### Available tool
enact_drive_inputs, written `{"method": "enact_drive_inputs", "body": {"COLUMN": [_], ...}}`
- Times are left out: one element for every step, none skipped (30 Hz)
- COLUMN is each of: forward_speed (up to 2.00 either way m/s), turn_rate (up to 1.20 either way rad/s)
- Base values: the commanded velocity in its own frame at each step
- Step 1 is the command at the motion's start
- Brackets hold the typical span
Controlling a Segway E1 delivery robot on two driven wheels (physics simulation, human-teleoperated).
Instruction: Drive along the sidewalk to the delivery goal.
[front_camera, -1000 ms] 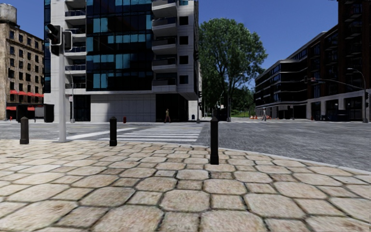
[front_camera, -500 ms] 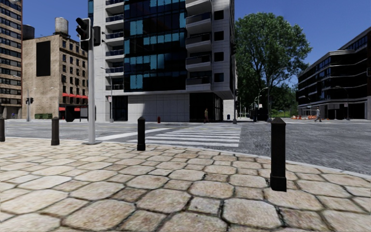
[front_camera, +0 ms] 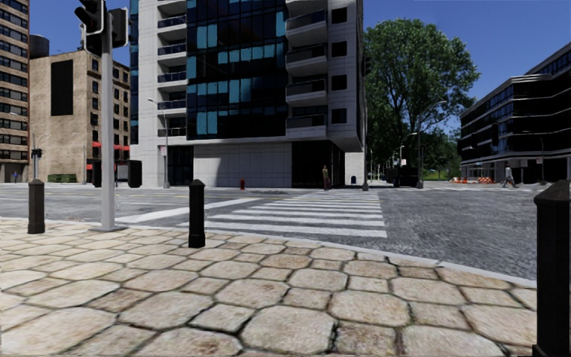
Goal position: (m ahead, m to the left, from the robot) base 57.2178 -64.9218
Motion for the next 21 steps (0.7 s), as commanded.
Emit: {"method": "enact_drive_inputs", "body": {"forward_speed": [2.00,2.00,2.00,2.00,2.00,2.00,2.00,2.00,2.00,2.00,2.00,2.00,2.00,2.00,2.00,2.00,2.00,2.00,2.00,2.00,2.00], "turn_rate": [0.00,0.00,0.00,0.00,0.00,0.00,0.00,0.00,0.00,0.00,0.00,0.00,0.00,0.00,0.00,0.00,0.00,0.00,0.00,0.00,0.00]}}
